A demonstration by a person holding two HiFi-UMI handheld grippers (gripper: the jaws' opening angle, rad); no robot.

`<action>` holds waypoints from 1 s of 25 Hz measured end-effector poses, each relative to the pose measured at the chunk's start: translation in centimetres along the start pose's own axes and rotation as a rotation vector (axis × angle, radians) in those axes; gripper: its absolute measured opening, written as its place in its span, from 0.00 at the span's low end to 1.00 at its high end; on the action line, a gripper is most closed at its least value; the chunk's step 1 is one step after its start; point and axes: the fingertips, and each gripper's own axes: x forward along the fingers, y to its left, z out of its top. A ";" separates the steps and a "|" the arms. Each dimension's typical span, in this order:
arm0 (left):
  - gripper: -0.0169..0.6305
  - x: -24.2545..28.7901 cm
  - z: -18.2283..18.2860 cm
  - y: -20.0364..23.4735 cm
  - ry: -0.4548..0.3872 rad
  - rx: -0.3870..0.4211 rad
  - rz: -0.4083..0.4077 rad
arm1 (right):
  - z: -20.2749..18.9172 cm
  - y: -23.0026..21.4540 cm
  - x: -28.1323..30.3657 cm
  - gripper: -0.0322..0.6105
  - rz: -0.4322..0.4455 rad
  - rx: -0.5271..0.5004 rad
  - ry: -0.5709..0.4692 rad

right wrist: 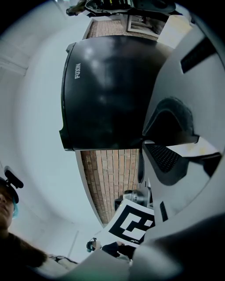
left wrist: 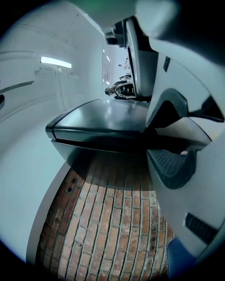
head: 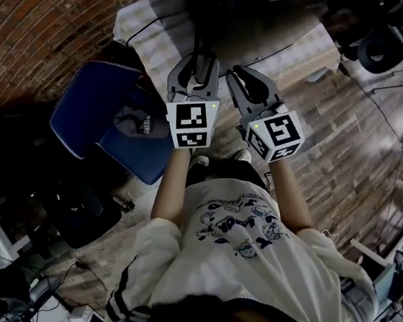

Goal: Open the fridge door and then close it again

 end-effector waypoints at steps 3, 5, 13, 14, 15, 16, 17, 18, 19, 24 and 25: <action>0.27 -0.2 0.0 -0.1 0.005 -0.002 0.010 | 0.2 -0.5 -0.5 0.16 -0.039 0.012 -0.013; 0.26 -0.4 -0.1 -0.1 0.007 -0.001 0.024 | 0.2 -0.6 -0.8 0.16 -0.066 0.011 -0.019; 0.20 -2.2 0.2 -1.1 -0.012 0.007 0.033 | 0.1 -0.5 -2.2 0.16 -0.124 0.011 -0.036; 0.20 -2.5 0.3 -1.2 -0.014 0.007 0.032 | 0.1 -0.4 -2.5 0.16 -0.130 0.012 -0.039; 0.20 -2.8 0.3 -1.4 -0.017 0.006 0.031 | 0.1 -0.4 -2.7 0.16 -0.135 0.014 -0.043; 0.20 -3.1 0.4 -1.6 -0.019 0.006 0.029 | 0.1 -0.2 -3.0 0.16 -0.138 0.018 -0.049; 0.20 -3.5 0.5 -1.8 -0.021 0.007 0.027 | 0.2 -0.1 -3.2 0.16 -0.139 0.024 -0.055; 0.20 -3.8 0.6 -2.0 -0.024 0.009 0.024 | 0.3 0.0 -3.5 0.16 -0.141 0.029 -0.061; 0.20 -4.1 0.7 -2.2 -0.028 0.014 0.023 | 0.3 0.2 -3.7 0.16 -0.145 0.033 -0.066; 0.20 -5.3 1.3 -3.6 -0.042 0.036 0.009 | 0.4 0.4 -5.0 0.16 -0.180 0.043 -0.077; 0.20 -5.5 1.4 -3.8 -0.045 0.037 0.006 | 0.4 0.5 -5.2 0.16 -0.186 0.043 -0.079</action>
